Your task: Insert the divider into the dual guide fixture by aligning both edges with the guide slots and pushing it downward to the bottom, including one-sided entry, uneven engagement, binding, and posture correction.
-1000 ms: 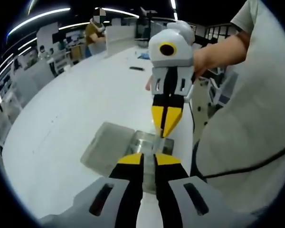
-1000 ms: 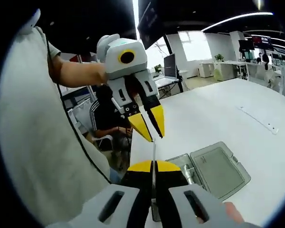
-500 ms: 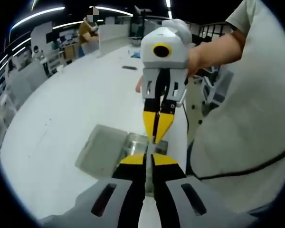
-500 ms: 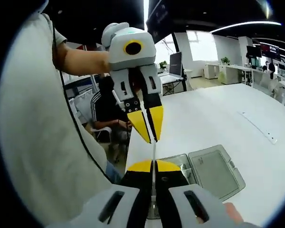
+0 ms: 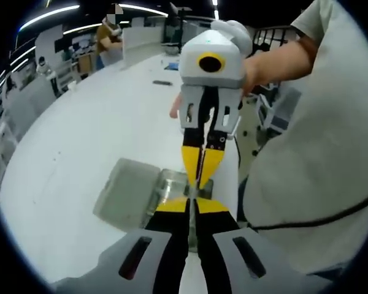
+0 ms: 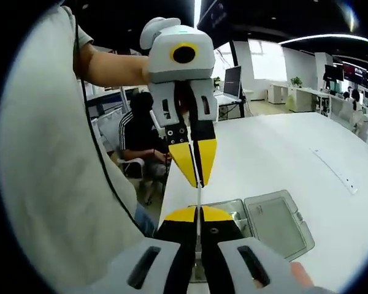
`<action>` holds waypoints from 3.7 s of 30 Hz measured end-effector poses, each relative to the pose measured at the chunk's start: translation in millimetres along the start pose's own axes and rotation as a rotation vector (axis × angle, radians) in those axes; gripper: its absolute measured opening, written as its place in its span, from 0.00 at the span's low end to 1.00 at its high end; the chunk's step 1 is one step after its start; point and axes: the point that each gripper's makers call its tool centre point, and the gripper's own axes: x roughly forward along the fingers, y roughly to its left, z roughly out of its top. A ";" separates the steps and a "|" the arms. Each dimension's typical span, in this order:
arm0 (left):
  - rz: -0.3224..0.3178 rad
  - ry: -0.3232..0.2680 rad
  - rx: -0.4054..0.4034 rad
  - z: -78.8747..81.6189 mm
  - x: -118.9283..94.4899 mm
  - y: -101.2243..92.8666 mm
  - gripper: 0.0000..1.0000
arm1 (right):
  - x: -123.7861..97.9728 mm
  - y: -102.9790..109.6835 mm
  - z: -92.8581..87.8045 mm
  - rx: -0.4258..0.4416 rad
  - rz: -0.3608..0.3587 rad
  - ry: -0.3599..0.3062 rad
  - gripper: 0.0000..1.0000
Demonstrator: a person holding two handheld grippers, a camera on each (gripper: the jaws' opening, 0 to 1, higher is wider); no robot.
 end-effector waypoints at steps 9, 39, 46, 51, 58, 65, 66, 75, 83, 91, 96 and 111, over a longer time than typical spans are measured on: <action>-0.017 0.011 -0.021 -2.3 1.1 -3.6 0.00 | 1.1 3.8 -1.5 -0.015 0.007 0.005 0.00; -0.099 0.063 -0.126 -11.7 5.5 -11.9 0.00 | 7.6 7.3 -10.5 0.028 0.021 0.016 0.00; -0.084 0.100 -0.136 -13.3 3.3 -6.2 0.00 | 5.6 2.9 -13.2 0.037 0.001 0.027 0.00; -0.043 0.175 -0.121 -23.5 0.4 1.7 0.00 | 2.9 0.2 -16.3 0.051 -0.012 0.034 0.03; -0.018 0.207 -0.088 -26.6 1.4 7.3 0.00 | -1.0 -2.0 -19.6 0.070 -0.029 0.032 0.06; 0.003 0.255 -0.048 -34.9 2.4 10.9 0.00 | -3.3 -2.5 -23.2 0.085 -0.042 0.031 0.09; 0.004 0.257 -0.047 -35.3 2.3 11.2 0.00 | -3.2 -2.6 -23.5 0.086 -0.043 0.031 0.10; 0.020 0.303 -0.001 -42.2 3.0 13.5 0.00 | -4.2 -1.0 -24.2 0.092 -0.047 0.032 0.13; 0.034 0.355 0.067 -49.8 6.0 15.5 0.00 | -6.7 -1.6 -28.1 0.093 -0.057 0.046 0.16; 0.035 0.394 0.104 -55.7 7.9 19.2 0.00 | -8.9 -1.9 -30.9 0.086 -0.066 0.063 0.20; 0.027 0.420 0.120 -59.5 9.6 21.2 0.00 | -10.4 -2.1 -31.9 0.082 -0.070 0.069 0.23; -0.008 0.485 0.175 -64.6 22.8 25.1 0.00 | -9.6 -0.8 -33.8 0.062 -0.074 0.100 0.31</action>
